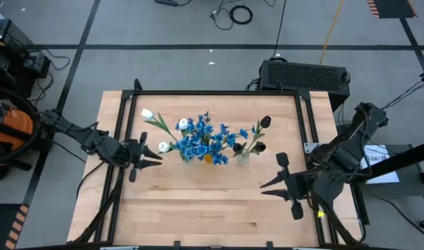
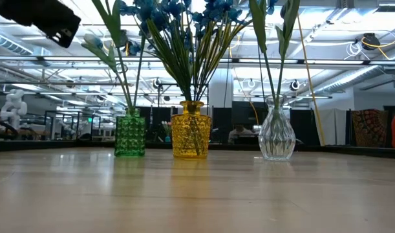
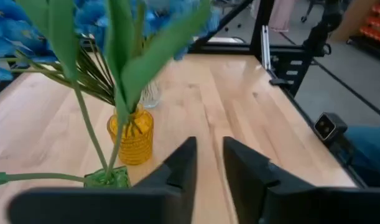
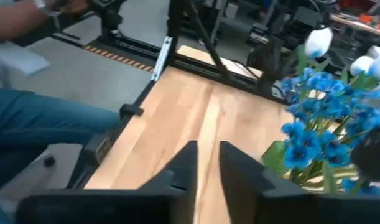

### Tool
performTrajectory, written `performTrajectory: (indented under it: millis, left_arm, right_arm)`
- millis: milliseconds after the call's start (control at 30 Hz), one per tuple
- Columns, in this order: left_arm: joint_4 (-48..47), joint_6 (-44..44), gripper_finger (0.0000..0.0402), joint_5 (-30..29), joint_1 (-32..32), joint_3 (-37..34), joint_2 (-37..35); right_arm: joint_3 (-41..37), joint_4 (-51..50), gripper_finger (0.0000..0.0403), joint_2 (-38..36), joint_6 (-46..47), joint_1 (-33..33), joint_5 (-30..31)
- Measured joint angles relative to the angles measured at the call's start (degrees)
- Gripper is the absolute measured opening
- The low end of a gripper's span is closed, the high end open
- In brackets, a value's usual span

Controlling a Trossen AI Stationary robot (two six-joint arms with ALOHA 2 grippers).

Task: Sort flowers into vase by color
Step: Return to Home Position

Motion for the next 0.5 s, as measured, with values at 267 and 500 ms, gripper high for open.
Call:
performTrajectory:
  millis: [267, 500]
  left_arm:
    - [1.0, 2.4, 0.0008, 1.9, 0.0, -1.2, -0.2]
    - [4.7, 6.8, 0.0010, 1.9, 0.0, -2.1, -0.2]
  right_arm:
    - [-19.8, 10.3, 0.0007, -13.2, 3.3, 1.6, -0.9]
    - [-41.1, 28.9, 0.0001, -26.9, 1.4, -2.7, -6.7]
